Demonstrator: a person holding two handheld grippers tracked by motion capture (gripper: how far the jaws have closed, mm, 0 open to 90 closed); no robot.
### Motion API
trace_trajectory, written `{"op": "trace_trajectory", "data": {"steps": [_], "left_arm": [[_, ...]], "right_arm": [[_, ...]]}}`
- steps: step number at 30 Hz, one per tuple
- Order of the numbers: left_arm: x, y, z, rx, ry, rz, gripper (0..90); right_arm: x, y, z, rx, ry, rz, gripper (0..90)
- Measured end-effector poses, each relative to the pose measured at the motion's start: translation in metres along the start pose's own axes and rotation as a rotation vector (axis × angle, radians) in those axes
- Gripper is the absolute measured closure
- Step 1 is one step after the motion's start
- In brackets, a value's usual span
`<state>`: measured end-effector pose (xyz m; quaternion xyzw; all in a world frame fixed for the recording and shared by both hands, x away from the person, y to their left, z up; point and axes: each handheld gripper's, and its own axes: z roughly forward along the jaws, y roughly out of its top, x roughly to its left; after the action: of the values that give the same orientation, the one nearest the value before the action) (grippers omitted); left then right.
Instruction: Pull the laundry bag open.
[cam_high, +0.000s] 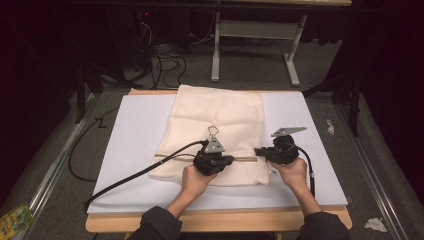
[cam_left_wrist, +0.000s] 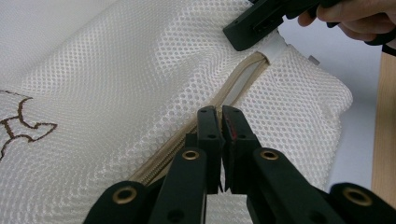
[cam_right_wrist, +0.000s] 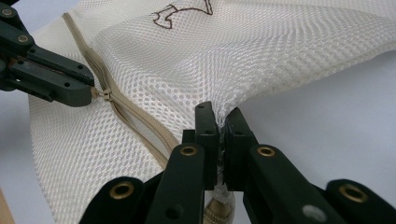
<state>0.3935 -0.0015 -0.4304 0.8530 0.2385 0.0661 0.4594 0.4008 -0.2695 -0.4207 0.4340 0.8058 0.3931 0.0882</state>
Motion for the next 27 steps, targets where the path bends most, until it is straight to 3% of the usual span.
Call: {"op": "trace_trajectory", "data": {"steps": [10, 17, 27], "left_arm": [[0.000, 0.000, -0.002, 0.002, 0.013, 0.017, 87.2], [0.010, -0.008, -0.011, -0.022, 0.008, -0.038, 87.2], [0.013, -0.010, -0.016, -0.033, 0.008, -0.044, 87.2]], "right_arm": [[0.000, -0.002, 0.000, -0.003, -0.010, -0.010, 88.6], [-0.005, -0.003, -0.001, 0.002, -0.026, 0.009, 88.6], [-0.003, -0.002, 0.001, 0.005, -0.034, 0.002, 88.5]]}}
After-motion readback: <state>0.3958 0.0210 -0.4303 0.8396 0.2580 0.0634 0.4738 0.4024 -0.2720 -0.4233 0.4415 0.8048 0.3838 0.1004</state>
